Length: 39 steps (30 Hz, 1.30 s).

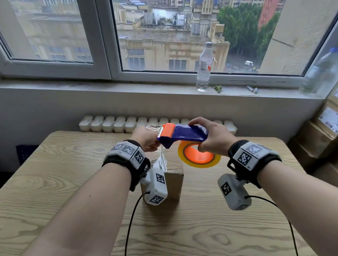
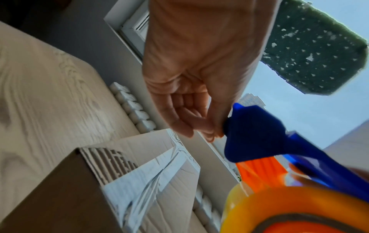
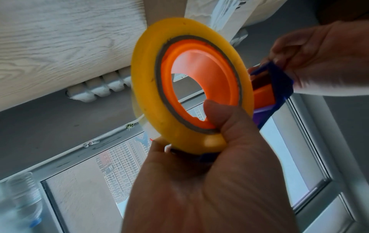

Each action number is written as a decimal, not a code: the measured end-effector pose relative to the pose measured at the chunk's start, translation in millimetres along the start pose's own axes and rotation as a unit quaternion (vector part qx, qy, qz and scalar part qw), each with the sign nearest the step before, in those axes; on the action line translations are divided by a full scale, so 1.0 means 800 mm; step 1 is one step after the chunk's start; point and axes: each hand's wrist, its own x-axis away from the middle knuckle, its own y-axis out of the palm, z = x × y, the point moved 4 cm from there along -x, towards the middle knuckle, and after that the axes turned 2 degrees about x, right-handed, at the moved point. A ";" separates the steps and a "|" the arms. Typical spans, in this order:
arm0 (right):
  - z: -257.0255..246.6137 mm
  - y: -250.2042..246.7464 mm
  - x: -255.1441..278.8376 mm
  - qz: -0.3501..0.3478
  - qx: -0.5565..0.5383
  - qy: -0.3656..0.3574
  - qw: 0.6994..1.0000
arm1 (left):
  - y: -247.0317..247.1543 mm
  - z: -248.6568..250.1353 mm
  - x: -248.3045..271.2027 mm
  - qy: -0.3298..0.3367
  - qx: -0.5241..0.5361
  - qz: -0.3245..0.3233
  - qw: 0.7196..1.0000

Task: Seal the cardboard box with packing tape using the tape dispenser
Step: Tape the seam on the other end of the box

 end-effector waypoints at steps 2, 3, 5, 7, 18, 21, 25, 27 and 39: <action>-0.006 0.000 -0.003 -0.014 0.000 -0.011 1.000 | -0.008 -0.007 -0.003 -0.004 0.007 0.021 1.000; -0.009 0.001 -0.004 -0.022 0.002 -0.018 1.000 | -0.013 -0.012 -0.004 -0.010 0.013 0.027 0.999; -0.016 0.001 -0.006 -0.039 0.009 -0.027 0.999 | -0.021 -0.024 -0.004 -0.022 0.023 0.035 0.999; -0.023 0.004 -0.007 -0.052 0.030 -0.039 0.997 | -0.029 -0.035 -0.004 -0.030 0.025 0.044 0.998; -0.018 0.031 -0.003 -0.123 0.064 -0.065 0.988 | -0.081 -0.115 0.002 -0.073 0.033 0.115 0.990; -0.020 0.033 0.003 -0.126 0.084 -0.082 0.985 | -0.084 -0.134 0.004 -0.084 0.048 0.122 0.988; -0.029 0.038 0.005 -0.122 0.108 -0.103 0.981 | -0.077 -0.148 0.009 -0.074 0.058 0.168 0.981; -0.031 0.040 0.005 -0.124 0.109 -0.104 0.981 | -0.076 -0.151 0.009 -0.071 0.052 0.198 0.976; -0.029 0.046 -0.008 -0.149 0.122 -0.085 0.978 | -0.073 -0.160 -0.003 -0.077 0.027 0.210 0.974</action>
